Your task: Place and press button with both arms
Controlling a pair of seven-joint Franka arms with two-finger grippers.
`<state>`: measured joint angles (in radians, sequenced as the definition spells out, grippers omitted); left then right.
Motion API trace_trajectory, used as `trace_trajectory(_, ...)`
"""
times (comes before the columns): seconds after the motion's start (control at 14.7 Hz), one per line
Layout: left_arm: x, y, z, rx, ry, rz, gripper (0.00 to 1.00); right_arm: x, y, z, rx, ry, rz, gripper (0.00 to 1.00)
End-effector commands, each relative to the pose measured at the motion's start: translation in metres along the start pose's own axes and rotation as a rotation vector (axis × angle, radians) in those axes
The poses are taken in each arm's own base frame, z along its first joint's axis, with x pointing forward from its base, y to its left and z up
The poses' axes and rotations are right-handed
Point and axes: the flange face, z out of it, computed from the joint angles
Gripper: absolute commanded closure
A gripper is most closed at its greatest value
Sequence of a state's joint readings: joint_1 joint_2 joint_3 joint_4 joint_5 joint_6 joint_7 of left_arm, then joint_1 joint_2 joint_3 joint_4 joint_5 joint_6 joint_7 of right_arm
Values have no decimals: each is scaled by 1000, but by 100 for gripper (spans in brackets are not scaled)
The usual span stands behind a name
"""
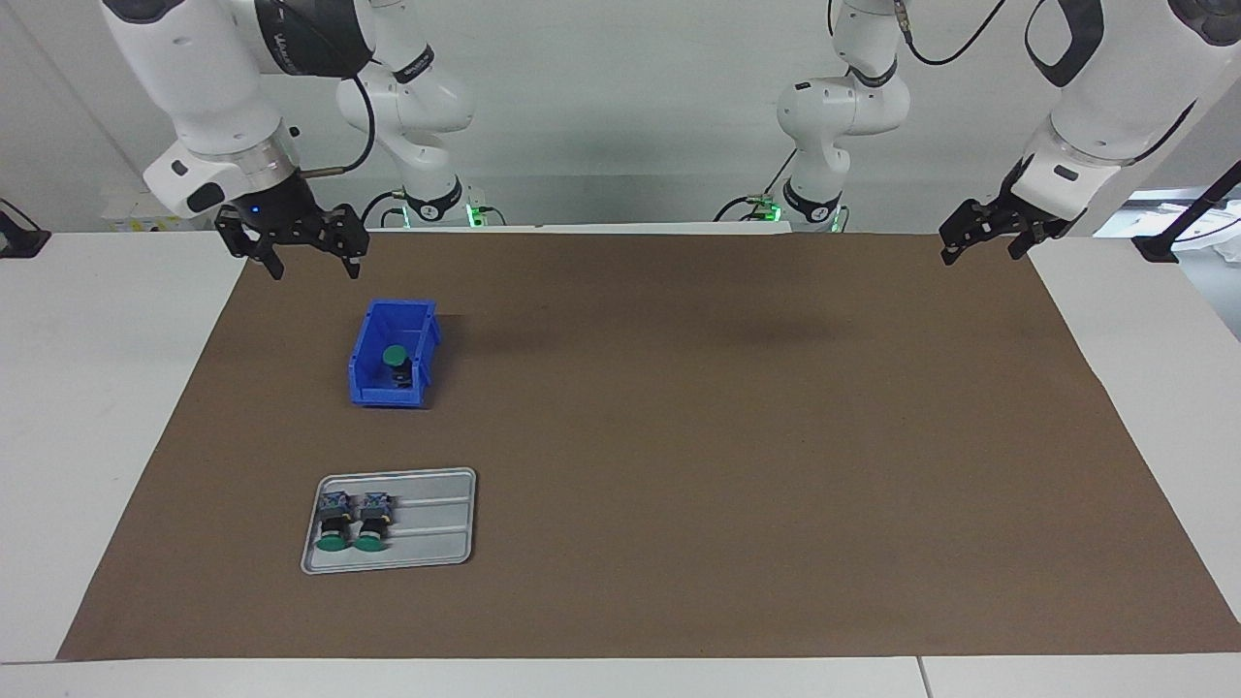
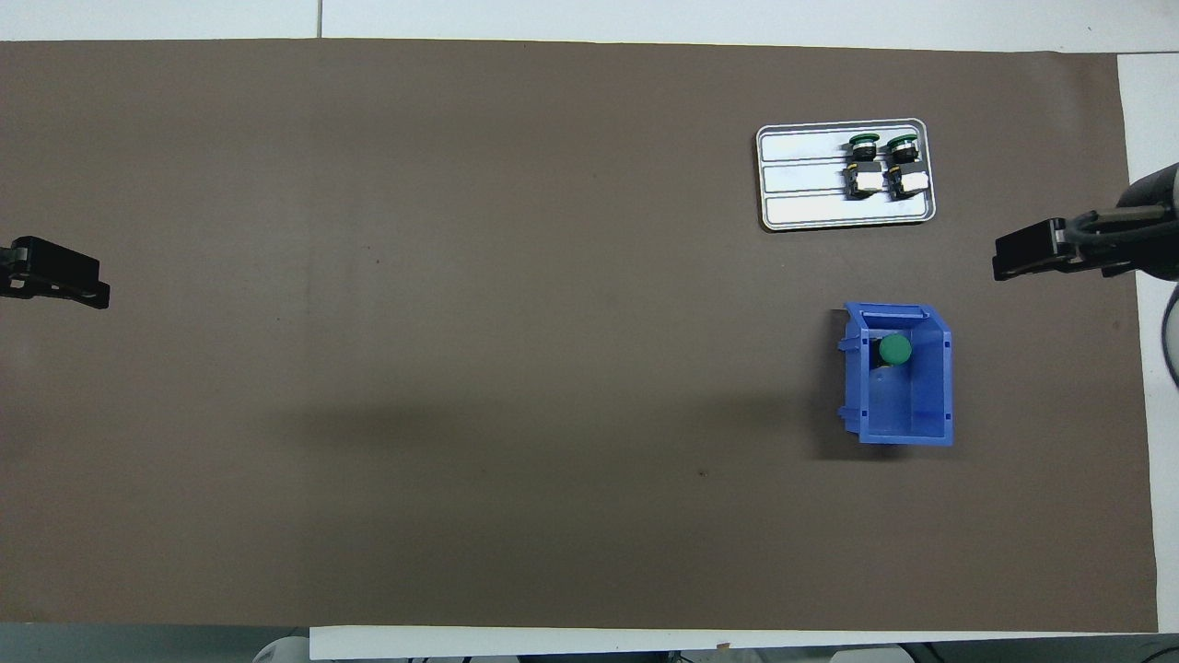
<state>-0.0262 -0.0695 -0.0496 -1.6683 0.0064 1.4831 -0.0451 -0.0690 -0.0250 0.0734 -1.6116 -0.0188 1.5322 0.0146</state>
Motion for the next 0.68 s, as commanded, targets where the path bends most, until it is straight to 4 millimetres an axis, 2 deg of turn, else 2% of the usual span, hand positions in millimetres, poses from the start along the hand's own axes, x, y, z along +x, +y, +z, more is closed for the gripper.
trace_trajectory(0.0,-7,1,-2,-8,8,11,0,10,-7,-4,7,-23,-26,1)
trace_trajectory(0.2,-7,1,-2,-8,8,10,0,2,13,6,9,-42,-26,1)
trace_trajectory(0.41,-7,0,-3,-8,11,8,0,0,14,12,10,-56,-28,1)
trace_trajectory(0.61,-6,0,-3,-8,13,7,0,-1,15,9,10,-50,-28,1)
